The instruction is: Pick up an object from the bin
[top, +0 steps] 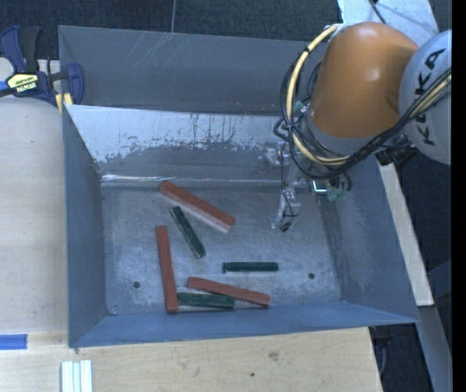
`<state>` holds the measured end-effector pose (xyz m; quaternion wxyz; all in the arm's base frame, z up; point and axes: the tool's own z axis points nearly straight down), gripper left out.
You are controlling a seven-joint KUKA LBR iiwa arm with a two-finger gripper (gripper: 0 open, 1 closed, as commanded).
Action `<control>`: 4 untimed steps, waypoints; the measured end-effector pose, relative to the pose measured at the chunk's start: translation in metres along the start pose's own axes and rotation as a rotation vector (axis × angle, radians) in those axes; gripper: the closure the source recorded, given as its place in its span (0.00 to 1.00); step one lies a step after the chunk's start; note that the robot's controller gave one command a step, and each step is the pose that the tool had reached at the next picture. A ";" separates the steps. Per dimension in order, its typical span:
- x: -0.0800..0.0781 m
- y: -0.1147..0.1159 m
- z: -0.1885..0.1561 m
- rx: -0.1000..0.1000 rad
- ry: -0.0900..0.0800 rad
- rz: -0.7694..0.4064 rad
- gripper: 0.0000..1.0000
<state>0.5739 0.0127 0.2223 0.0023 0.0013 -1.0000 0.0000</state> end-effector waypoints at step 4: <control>-0.029 0.067 0.149 -0.001 -0.014 -0.038 1.00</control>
Offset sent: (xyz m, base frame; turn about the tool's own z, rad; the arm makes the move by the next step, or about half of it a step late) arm -0.0244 0.0017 -0.1523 -0.0438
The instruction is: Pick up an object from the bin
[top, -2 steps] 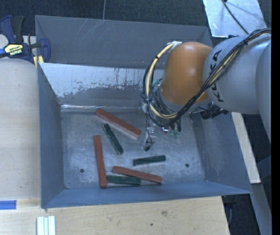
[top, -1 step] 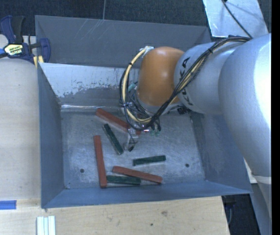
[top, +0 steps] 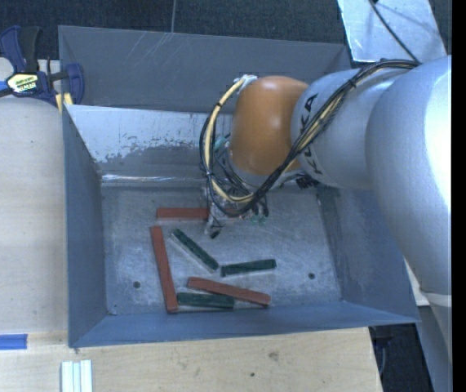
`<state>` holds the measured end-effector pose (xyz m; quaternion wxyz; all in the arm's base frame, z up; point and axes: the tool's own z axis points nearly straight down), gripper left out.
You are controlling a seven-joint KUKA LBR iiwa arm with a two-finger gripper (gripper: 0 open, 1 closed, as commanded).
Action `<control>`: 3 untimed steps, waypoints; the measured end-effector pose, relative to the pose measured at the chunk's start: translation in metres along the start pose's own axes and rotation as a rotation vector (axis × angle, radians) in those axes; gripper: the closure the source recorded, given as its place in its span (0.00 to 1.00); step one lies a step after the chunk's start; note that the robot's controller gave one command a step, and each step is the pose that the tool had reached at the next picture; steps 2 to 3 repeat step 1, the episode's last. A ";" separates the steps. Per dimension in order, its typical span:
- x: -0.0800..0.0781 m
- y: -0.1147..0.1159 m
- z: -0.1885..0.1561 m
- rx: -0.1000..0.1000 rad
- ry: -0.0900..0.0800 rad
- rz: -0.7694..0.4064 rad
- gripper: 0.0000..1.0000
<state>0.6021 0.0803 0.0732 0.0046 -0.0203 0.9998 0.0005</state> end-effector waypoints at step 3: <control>-0.013 -0.021 -0.174 0.000 -0.004 0.073 1.00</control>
Offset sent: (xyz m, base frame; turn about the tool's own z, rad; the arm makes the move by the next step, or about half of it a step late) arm 0.0094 -0.0204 0.1680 0.0738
